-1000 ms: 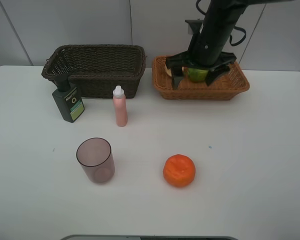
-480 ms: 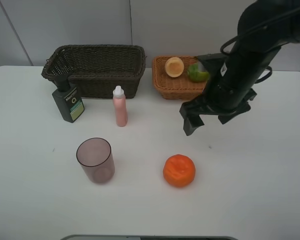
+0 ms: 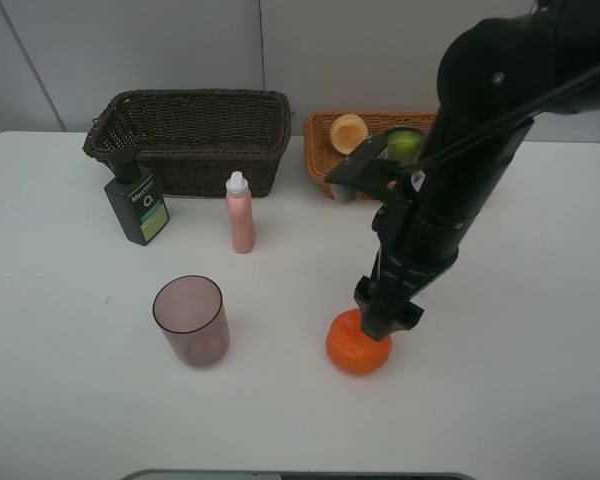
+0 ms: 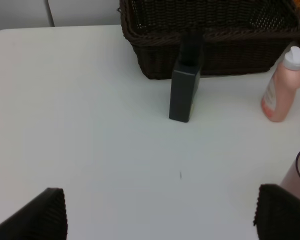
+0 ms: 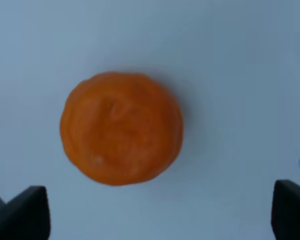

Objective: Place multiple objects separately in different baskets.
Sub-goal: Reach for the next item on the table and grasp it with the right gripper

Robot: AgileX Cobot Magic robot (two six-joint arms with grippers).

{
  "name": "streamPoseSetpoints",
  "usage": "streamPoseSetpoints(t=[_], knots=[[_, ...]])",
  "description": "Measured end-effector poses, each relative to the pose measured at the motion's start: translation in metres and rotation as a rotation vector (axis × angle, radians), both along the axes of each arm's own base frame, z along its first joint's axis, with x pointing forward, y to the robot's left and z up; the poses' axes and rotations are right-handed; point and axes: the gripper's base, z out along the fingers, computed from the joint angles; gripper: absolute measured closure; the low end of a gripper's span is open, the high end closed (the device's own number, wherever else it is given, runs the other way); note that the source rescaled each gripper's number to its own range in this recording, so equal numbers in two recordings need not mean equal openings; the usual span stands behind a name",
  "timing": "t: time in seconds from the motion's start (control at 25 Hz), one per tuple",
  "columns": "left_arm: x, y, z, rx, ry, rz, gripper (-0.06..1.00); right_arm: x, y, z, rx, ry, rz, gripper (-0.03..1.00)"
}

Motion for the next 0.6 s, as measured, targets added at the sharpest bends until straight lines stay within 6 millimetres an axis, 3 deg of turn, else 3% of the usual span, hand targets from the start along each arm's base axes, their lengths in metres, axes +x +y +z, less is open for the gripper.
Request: streamPoseSetpoints(t=[0.36, 0.6], knots=[[0.0, 0.0, 0.0, 0.0, 0.0, 0.0, -0.01, 0.0, 0.007, 0.0, 0.006, -0.073, 0.08, 0.03], [0.0, 0.0, 0.0, 0.0, 0.0, 0.0, -0.01, -0.012, 0.007, -0.019, 0.024, -0.098, 0.114, 0.03]])
